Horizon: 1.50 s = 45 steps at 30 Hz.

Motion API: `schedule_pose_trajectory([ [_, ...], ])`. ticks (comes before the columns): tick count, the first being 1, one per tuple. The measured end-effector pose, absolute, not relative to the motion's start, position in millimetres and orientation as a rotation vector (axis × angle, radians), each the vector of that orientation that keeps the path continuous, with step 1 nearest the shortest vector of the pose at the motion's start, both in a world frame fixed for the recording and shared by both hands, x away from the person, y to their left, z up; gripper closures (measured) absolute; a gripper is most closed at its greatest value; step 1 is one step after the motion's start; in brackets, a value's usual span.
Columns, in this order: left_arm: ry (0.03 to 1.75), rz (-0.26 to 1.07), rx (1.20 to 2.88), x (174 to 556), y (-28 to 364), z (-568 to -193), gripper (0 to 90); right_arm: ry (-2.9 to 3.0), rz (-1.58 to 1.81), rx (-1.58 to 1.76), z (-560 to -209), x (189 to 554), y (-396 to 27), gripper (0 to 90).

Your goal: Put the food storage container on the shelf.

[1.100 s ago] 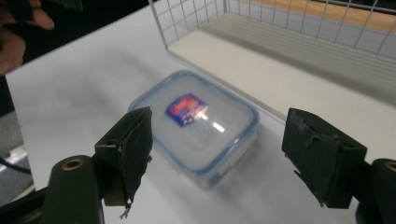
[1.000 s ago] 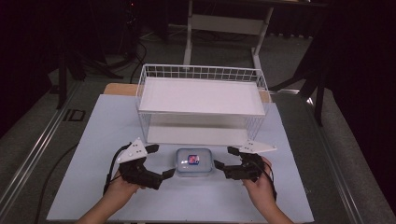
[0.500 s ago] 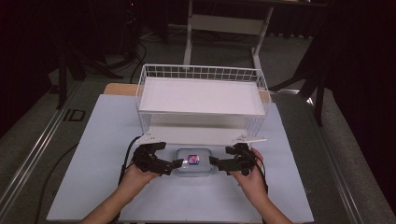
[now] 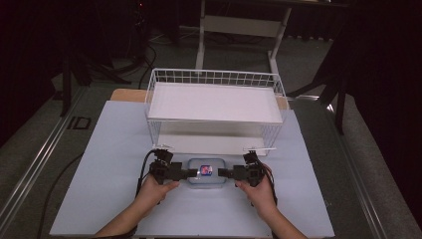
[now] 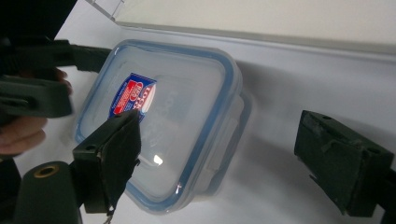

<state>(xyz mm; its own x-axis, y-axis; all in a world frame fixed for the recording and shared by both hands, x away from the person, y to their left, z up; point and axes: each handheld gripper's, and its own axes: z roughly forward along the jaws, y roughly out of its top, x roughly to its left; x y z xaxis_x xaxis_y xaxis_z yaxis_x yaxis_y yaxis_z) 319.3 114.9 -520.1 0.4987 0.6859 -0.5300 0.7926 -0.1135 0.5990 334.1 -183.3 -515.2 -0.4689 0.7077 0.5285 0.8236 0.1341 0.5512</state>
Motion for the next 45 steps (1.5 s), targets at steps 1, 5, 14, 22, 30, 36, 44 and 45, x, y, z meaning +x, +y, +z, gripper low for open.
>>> schedule_pose_trajectory([
  [1, 1.265, -0.170, 1.848, 320.3, 112.6, -522.8, 15.1, -2.245, -1.248, -1.536, -515.4, 334.2, -182.7, 17.4],
  [5, 1.300, -0.200, 1.843, 321.9, 111.6, -526.7, 16.4, -2.250, -1.224, -1.525, -514.4, 332.8, -177.7, 24.4],
  [14, 1.275, -0.269, 1.835, 322.0, 111.3, -524.8, 30.9, -2.183, -1.181, -1.543, -515.3, 329.4, -174.3, 34.7],
  [22, 1.258, -0.307, 1.861, 323.5, 110.5, -523.3, 35.3, -2.084, -1.116, -1.556, -518.5, 334.6, -175.3, 35.2],
  [30, 1.273, -0.235, 1.873, 315.1, 106.3, -516.7, 38.8, -2.129, -1.134, -1.573, -515.1, 327.6, -171.5, 35.3],
  [36, 1.256, -0.168, 1.979, 305.6, 97.4, -506.2, 38.7, -2.245, -1.162, -1.539, -509.9, 316.0, -167.8, 35.8],
  [44, 1.245, -0.055, 2.011, 287.7, 91.0, -501.5, 40.7, -2.287, -1.211, -1.527, -508.0, 303.8, -168.6, 38.6],
  [45, 1.243, -0.039, 2.014, 285.5, 90.0, -501.1, 41.1, -2.300, -1.228, -1.519, -507.8, 301.2, -169.0, 39.1],
])
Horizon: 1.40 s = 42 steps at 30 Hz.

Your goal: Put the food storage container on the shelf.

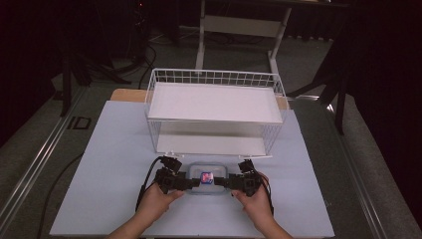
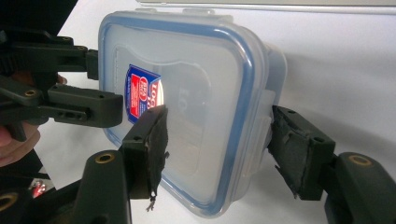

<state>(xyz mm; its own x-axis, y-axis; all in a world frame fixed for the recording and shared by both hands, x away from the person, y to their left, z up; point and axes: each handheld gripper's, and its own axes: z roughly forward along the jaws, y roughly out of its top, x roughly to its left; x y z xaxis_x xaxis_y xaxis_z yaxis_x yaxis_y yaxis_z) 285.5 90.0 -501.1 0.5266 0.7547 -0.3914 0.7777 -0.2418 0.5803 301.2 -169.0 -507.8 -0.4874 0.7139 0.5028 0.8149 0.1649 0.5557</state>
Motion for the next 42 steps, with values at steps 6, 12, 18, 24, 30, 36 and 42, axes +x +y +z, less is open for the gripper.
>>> schedule_pose_trajectory([
  [6, 1.249, -0.021, 1.961, 279.1, 92.2, -503.9, 42.8, -2.328, -1.238, -1.510, -505.9, 297.6, -167.9, 39.2],
  [12, 1.260, -0.007, 1.940, 276.3, 92.9, -504.1, 43.8, -2.347, -1.260, -1.505, -503.7, 297.4, -166.6, 39.2],
  [18, 1.224, 0.016, 1.906, 281.3, 93.4, -494.7, 45.3, -2.365, -1.301, -1.493, -495.6, 300.7, -169.9, 39.2],
  [24, 1.181, 0.060, 1.897, 292.1, 90.4, -478.7, 46.2, -2.390, -1.384, -1.476, -480.2, 307.4, -175.0, 39.2],
  [30, 1.166, 0.097, 1.907, 307.3, 85.8, -468.2, 46.0, -2.368, -1.442, -1.493, -473.3, 319.6, -178.6, 39.1],
  [36, 1.156, 0.119, 1.897, 328.1, 81.3, -466.5, 45.6, -2.345, -1.479, -1.536, -470.9, 340.6, -181.7, 38.6],
  [42, 1.151, 0.119, 1.877, 345.1, 79.3, -476.7, 45.5, -2.335, -1.500, -1.567, -478.3, 356.3, -183.5, 38.5],
])
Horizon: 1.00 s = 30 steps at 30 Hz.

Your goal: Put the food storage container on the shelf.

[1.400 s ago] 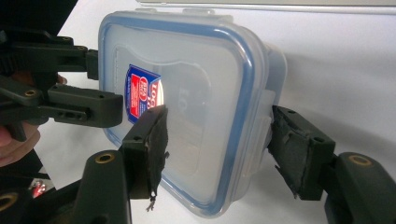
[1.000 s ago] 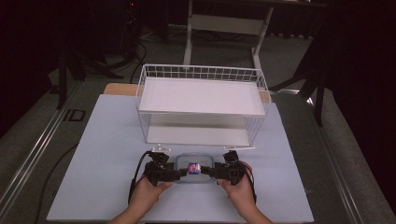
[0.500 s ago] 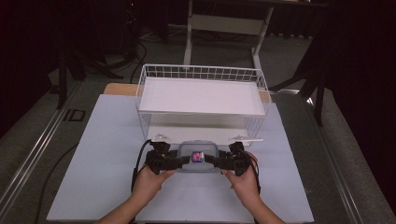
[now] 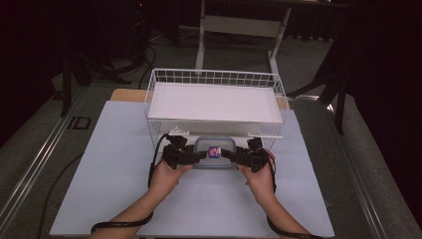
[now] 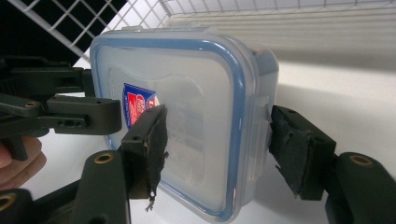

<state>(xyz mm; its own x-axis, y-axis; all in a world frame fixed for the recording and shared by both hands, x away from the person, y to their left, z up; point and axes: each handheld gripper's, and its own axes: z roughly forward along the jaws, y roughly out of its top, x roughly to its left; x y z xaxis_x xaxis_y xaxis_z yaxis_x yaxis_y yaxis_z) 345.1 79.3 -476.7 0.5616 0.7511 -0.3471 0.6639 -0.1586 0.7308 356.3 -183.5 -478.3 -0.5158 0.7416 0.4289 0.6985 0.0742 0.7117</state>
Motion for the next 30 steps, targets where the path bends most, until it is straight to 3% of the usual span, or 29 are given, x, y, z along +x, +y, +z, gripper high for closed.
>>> schedule_pose_trajectory([
  [11, 1.174, 0.123, 1.867, 363.3, 81.4, -494.7, 45.2, 2.260, 1.463, 1.572, -499.7, 374.0, -180.2, 37.9],
  [30, 1.204, 0.063, 1.812, 376.7, 84.2, -505.0, 44.7, 2.248, 1.437, 1.591, -503.4, 384.8, -178.5, 37.3],
])
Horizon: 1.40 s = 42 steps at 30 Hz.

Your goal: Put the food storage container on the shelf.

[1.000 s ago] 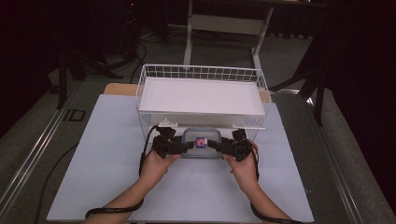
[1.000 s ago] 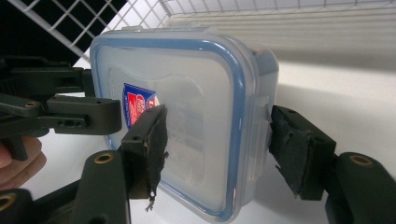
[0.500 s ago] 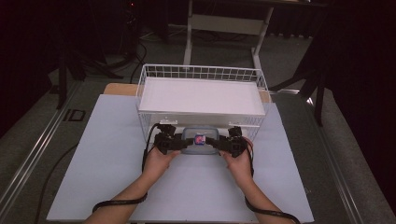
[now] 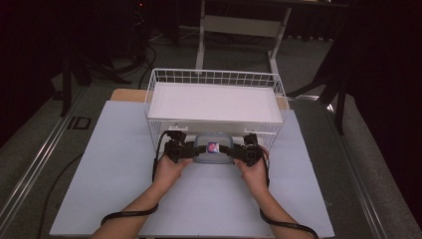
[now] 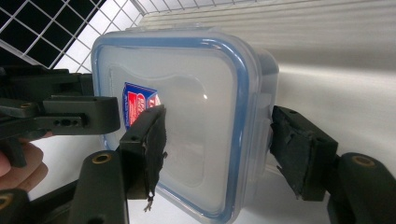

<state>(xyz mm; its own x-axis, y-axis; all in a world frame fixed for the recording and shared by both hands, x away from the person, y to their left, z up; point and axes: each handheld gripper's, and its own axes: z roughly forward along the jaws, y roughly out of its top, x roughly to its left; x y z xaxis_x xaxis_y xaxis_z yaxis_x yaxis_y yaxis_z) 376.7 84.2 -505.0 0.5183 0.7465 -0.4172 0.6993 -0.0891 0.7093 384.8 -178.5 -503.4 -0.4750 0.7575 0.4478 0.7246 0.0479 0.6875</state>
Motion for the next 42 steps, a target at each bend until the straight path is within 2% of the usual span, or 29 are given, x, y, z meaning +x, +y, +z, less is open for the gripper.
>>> schedule_pose_trajectory([
  [20, 1.116, 0.159, 1.800, 387.0, 84.3, -509.2, 38.1, 2.169, 1.465, 1.601, -506.3, 393.4, -172.9, 31.9],
  [23, 1.142, 0.185, 1.810, 390.6, 83.4, -508.4, 33.6, 2.154, 1.440, 1.601, -505.7, 393.6, -172.3, 33.8],
  [27, 1.182, 0.155, 1.776, 395.4, 85.5, -510.6, 33.5, 2.166, 1.392, 1.623, -502.7, 394.9, -168.0, 32.7],
  [31, 1.152, 0.214, 1.801, 396.7, 84.6, -509.0, 33.9, 2.157, 1.382, 1.657, -501.3, 393.7, -166.1, 33.2],
  [32, 1.101, 0.231, 1.827, 398.5, 85.4, -508.9, 33.9, 2.147, 1.379, 1.608, -502.6, 394.3, -166.7, 33.5],
  [37, 1.162, 0.249, 1.824, 392.6, 82.2, -505.0, 34.0, 2.133, 1.356, 1.483, -502.3, 388.7, -166.2, 35.2],
  [42, 1.081, 0.270, 1.864, 386.2, 82.9, -500.4, 35.1, 2.124, 1.349, 1.437, -498.3, 377.7, -165.9, 35.2],
])
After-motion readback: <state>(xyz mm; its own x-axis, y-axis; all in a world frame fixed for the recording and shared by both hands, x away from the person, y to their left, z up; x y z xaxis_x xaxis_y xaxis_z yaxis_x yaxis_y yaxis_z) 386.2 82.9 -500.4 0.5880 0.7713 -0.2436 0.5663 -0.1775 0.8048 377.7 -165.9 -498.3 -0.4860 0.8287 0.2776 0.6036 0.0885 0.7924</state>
